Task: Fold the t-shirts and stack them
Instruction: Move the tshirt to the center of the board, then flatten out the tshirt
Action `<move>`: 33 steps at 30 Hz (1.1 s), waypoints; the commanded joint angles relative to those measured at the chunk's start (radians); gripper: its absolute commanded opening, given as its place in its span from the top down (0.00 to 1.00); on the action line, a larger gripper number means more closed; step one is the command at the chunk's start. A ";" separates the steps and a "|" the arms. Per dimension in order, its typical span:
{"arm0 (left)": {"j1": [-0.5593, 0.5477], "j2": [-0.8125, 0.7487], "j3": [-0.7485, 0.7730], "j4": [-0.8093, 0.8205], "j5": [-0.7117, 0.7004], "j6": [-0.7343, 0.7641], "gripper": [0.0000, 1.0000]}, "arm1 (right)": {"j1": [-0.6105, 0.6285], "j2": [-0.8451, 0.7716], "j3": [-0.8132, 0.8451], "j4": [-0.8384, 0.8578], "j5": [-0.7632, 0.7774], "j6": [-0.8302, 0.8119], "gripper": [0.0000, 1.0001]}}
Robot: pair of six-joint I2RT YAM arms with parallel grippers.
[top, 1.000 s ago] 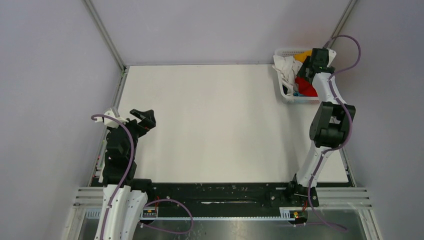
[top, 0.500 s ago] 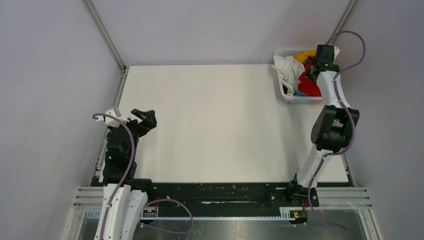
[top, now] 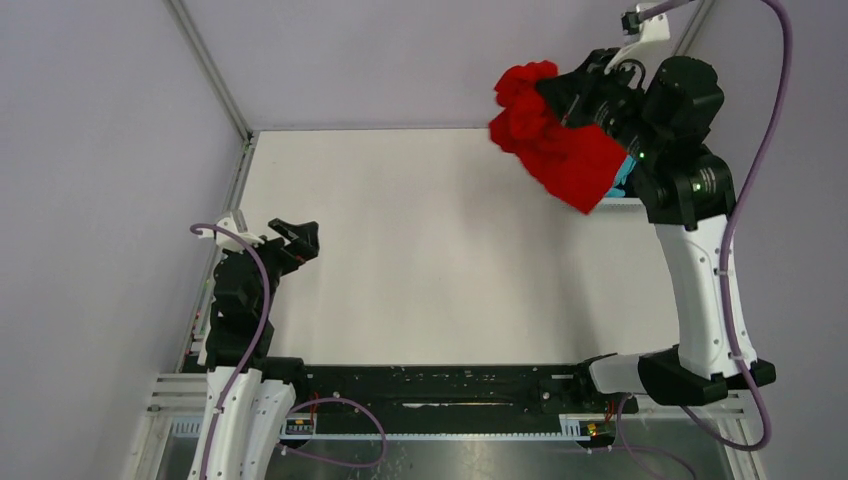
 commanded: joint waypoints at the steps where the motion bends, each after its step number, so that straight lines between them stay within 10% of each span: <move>1: 0.003 0.020 0.004 0.050 0.042 -0.009 0.01 | 0.129 0.004 0.049 -0.017 -0.246 0.001 1.00; 8: 0.003 0.055 0.014 0.030 0.023 -0.025 0.01 | 0.289 0.060 0.078 -0.071 -0.361 -0.022 1.00; 12: 0.002 0.085 0.024 0.003 -0.031 -0.043 0.01 | 0.289 -0.098 -0.259 -0.056 -0.128 -0.023 0.91; 17: 0.003 0.184 0.052 -0.029 -0.045 -0.081 0.01 | 0.264 -0.386 -0.964 0.142 0.335 0.127 0.44; 21: 0.003 0.359 0.106 -0.064 0.057 -0.138 0.01 | 0.237 -0.485 -1.186 0.103 0.593 0.186 0.01; 33: -0.182 0.838 0.157 -0.176 -0.044 -0.193 0.01 | 0.240 -0.496 -1.311 0.056 0.433 0.276 0.00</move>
